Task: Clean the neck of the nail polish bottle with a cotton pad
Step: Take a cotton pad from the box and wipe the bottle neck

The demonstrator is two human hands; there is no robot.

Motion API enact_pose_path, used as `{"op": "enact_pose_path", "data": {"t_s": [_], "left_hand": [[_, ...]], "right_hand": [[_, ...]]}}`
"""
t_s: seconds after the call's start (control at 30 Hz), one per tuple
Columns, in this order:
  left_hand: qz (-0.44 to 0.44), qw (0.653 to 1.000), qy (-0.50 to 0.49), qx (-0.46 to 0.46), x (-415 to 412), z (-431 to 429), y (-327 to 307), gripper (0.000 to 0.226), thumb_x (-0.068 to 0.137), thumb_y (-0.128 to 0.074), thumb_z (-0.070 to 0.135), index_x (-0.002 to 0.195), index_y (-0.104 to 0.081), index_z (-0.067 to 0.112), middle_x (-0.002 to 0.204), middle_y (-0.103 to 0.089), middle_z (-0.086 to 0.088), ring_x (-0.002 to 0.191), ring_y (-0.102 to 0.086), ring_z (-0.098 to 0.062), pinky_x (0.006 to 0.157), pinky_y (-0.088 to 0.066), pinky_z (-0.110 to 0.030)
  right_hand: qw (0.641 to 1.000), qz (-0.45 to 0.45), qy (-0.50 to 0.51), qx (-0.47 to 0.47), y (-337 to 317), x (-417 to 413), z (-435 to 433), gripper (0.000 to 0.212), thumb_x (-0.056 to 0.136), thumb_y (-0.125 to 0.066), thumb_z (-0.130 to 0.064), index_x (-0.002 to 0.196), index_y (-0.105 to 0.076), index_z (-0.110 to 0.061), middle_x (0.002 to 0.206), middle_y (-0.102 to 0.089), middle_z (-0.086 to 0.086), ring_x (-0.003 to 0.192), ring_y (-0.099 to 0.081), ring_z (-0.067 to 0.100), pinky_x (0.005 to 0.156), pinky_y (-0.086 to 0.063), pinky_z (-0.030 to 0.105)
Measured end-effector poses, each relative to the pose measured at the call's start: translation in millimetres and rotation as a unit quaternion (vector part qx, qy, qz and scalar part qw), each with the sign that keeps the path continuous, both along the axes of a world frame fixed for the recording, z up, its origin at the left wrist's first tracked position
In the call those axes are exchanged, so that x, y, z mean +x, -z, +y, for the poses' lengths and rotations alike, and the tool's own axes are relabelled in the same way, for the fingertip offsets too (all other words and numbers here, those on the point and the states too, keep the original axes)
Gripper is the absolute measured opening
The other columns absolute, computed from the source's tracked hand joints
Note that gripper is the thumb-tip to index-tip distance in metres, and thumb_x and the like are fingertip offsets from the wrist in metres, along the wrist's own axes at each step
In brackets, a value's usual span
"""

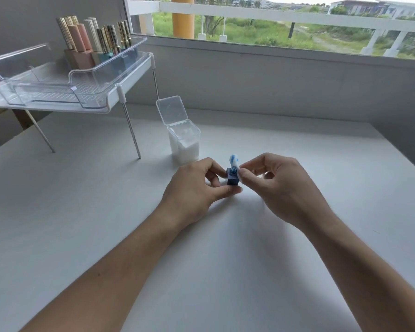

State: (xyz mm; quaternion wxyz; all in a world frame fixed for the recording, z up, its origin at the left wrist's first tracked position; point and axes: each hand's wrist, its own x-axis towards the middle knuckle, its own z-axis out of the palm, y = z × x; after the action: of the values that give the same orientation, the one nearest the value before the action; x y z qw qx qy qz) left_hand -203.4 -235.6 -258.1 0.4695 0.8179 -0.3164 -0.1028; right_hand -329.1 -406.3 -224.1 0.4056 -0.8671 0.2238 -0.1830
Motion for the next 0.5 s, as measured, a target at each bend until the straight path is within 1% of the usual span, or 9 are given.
{"op": "enact_pose_path", "data": {"t_s": [0.07,0.13,0.2,0.27,0.3,0.37,0.43,0.5], "left_hand": [[-0.015,1.0,-0.022,0.006,-2,-2,2,0.04,0.078,-0.096,0.06,0.096,-0.073,0.033,0.075,-0.068,0.016,0.06,-0.055,0.001,0.065,-0.046,-0.029],[-0.024,0.999,-0.035,0.01,-3,-3,2,0.045,0.076,-0.096,0.064,0.094,-0.07,0.032,0.077,-0.07,0.012,0.063,-0.056,-0.001,0.067,-0.049,-0.032],[-0.017,0.999,-0.034,0.015,-2,-3,-1,0.051,0.072,-0.098,0.065,0.099,-0.069,0.032,0.08,-0.071,0.011,0.065,-0.059,-0.003,0.066,-0.048,-0.031],[0.016,1.0,-0.008,0.01,1,0,-5,0.054,0.071,-0.1,0.062,0.109,-0.072,0.034,0.082,-0.069,0.011,0.06,-0.058,0.001,0.062,-0.045,-0.027],[0.037,0.999,0.014,0.004,3,2,-6,0.053,0.073,-0.101,0.057,0.113,-0.074,0.035,0.083,-0.069,0.012,0.057,-0.057,0.002,0.06,-0.045,-0.026],[0.064,0.996,0.055,-0.007,6,4,-7,0.043,0.08,-0.1,0.048,0.115,-0.079,0.037,0.087,-0.069,0.013,0.054,-0.057,0.002,0.056,-0.048,-0.029],[0.067,0.996,0.061,-0.016,8,5,-5,0.03,0.085,-0.097,0.045,0.111,-0.083,0.037,0.089,-0.071,0.014,0.053,-0.055,-0.001,0.058,-0.049,-0.031],[0.057,0.997,0.047,-0.021,7,5,-2,0.025,0.086,-0.096,0.046,0.105,-0.084,0.036,0.088,-0.072,0.014,0.054,-0.053,-0.004,0.059,-0.047,-0.028]], "right_hand": [[1.0,0.006,-0.003,0.002,-1,-1,0,0.016,0.096,-0.076,-0.05,0.094,-0.082,-0.036,0.094,-0.078,-0.018,0.062,-0.061,-0.002,0.064,-0.044,0.029],[1.0,0.006,-0.006,0.003,-2,-1,-1,0.016,0.096,-0.077,-0.049,0.093,-0.082,-0.034,0.09,-0.077,-0.017,0.061,-0.061,-0.003,0.063,-0.044,0.028],[1.0,0.0,-0.005,0.007,-3,-1,-2,0.016,0.096,-0.077,-0.049,0.092,-0.082,-0.034,0.093,-0.078,-0.016,0.062,-0.061,-0.002,0.063,-0.045,0.028],[1.0,-0.01,0.001,0.01,-3,-1,-3,0.019,0.096,-0.077,-0.053,0.092,-0.081,-0.035,0.097,-0.08,-0.015,0.06,-0.061,0.001,0.063,-0.046,0.029],[1.0,-0.015,0.003,0.009,-3,-1,-3,0.02,0.096,-0.076,-0.055,0.093,-0.081,-0.036,0.098,-0.08,-0.016,0.06,-0.061,0.002,0.063,-0.047,0.03],[1.0,-0.021,0.004,0.005,-3,-1,-4,0.02,0.097,-0.075,-0.055,0.094,-0.082,-0.037,0.099,-0.08,-0.016,0.062,-0.06,0.003,0.065,-0.047,0.03],[1.0,-0.022,0.002,0.007,-2,-1,-3,0.019,0.098,-0.075,-0.053,0.094,-0.083,-0.037,0.099,-0.08,-0.016,0.064,-0.059,0.003,0.065,-0.046,0.029],[1.0,-0.016,-0.001,0.007,-1,0,-2,0.018,0.098,-0.075,-0.052,0.095,-0.084,-0.037,0.098,-0.081,-0.016,0.062,-0.059,0.002,0.063,-0.044,0.026]]}}
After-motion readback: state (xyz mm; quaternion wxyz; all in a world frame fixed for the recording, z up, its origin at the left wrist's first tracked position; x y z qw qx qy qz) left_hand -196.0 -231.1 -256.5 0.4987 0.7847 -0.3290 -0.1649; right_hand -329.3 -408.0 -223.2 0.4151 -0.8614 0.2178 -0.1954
